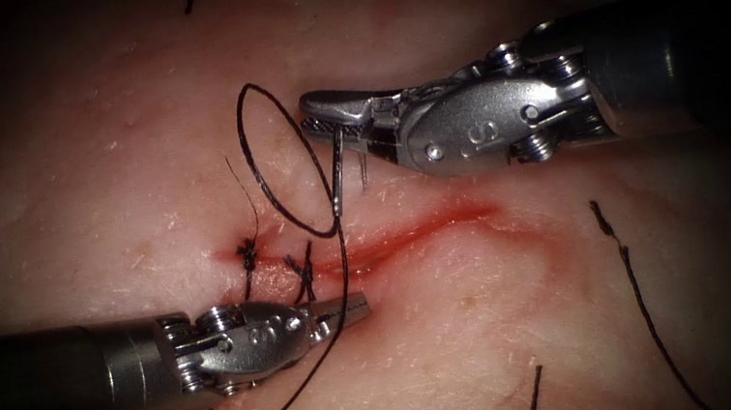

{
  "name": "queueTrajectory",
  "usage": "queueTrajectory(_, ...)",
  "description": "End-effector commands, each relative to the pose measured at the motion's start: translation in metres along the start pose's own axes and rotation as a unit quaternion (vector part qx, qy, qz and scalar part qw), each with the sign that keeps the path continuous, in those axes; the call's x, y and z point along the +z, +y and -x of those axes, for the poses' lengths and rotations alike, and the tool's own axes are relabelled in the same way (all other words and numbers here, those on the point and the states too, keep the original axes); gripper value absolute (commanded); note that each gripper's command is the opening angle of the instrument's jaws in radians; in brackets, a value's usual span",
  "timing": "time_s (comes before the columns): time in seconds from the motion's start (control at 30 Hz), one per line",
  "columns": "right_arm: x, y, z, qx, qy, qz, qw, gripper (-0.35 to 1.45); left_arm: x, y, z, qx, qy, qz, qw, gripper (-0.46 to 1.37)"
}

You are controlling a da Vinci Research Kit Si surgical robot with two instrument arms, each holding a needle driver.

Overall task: Wound Closure
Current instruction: Throw the needle through the target on top of the wound with the right gripper

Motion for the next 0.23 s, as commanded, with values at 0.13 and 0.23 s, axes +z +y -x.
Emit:
queueTrajectory(0.13,-0.0001,-0.0001,-0.0003,-0.006,0.0,0.005,1.0,-0.35,0.0,0.0,0.0,0.0,0.0,0.006,1.0,-0.35)
queueTrajectory(0.23,-0.0002,-0.0001,-0.0003,-0.006,0.0,0.004,1.0,-0.35,0.0,0.0,-0.0001,0.0,0.0,0.006,1.0,-0.35)
